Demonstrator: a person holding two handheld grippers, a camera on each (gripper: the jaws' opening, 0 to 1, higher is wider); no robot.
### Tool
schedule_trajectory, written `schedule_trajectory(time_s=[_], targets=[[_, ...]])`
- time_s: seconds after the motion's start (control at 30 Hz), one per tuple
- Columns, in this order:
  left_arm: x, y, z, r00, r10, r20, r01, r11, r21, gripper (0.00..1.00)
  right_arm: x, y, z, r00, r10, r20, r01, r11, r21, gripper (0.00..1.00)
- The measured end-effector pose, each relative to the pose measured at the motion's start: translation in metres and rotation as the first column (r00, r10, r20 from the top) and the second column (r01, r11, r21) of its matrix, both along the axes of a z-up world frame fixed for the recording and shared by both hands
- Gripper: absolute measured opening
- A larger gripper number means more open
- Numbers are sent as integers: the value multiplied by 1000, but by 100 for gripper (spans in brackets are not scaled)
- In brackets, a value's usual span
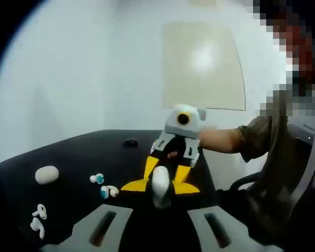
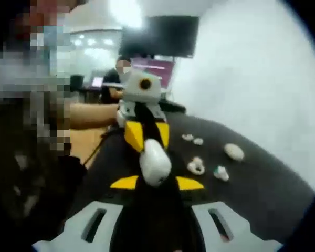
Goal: Pick up three earphones and place each one into its charging case using tactile feedback, ensure that each earphone is properly inserted and securely positioned inside the case.
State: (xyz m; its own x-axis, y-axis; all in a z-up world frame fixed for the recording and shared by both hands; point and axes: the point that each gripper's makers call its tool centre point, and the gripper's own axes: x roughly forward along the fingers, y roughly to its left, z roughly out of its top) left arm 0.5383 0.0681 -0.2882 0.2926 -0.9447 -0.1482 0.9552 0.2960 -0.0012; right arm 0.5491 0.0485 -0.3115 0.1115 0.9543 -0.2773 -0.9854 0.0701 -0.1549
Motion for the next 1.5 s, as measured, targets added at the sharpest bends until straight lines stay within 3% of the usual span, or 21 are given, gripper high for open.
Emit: schedule_trajectory(time_s=[0.2, 0.53, 0.7, 0.83, 0.93, 1.03, 1.13, 1.2, 1.27, 1.33, 1.43, 1.5], targets=[[0, 1, 0, 1000, 3, -6, -3, 1000, -3, 13, -7, 11, 0, 997, 17, -72, -17, 1000, 1, 21], [1, -4, -5, 999, 17, 51, -19, 999, 32, 15, -12, 11, 0, 997, 6, -81, -5, 1000, 6, 18], [2, -3, -5, 999, 20, -25, -19, 999, 39, 13, -15, 11, 0, 1000, 4, -27, -4, 1000, 1, 18], [-1, -2, -2, 994, -1, -107, 2, 1000, 11, 13, -17, 11, 1, 996, 25, 90, -24, 1000, -4, 17], [-3, -2, 0, 985, -18, -172, 15, 1000, -20, 13, -17, 11, 1, 994, 31, 108, -31, 1000, -4, 17], [-2, -2, 2, 980, -23, -196, 16, 999, -38, 13, -17, 11, 1, 993, 36, 113, -36, 999, -3, 17], [-1, -2, 2, 983, -13, -185, 5, 999, -44, 14, -16, 11, 1, 994, 32, 102, -32, 999, -1, 17], [3, 0, 9, 986, 4, -168, -19, 996, -85, 14, -15, 10, 0, 995, 31, 95, -31, 1000, 0, 17], [18, 10, 9, 989, 102, -112, -110, 992, -67, 8, -22, 11, 1, 993, 66, 95, -66, 998, 2, 17], [12, 6, 9, 989, 62, -132, -73, 995, -75, 8, -21, 11, 0, 996, 53, 77, -53, 999, 4, 17], [14, 6, 9, 992, 74, -106, -82, 994, -72, 9, -19, 10, 0, 998, 49, 34, -49, 999, 8, 17], [14, 8, 17, 991, 54, -120, -68, 990, -122, 12, -19, 9, -1, 999, 52, -12, -52, 999, 16, 17]])
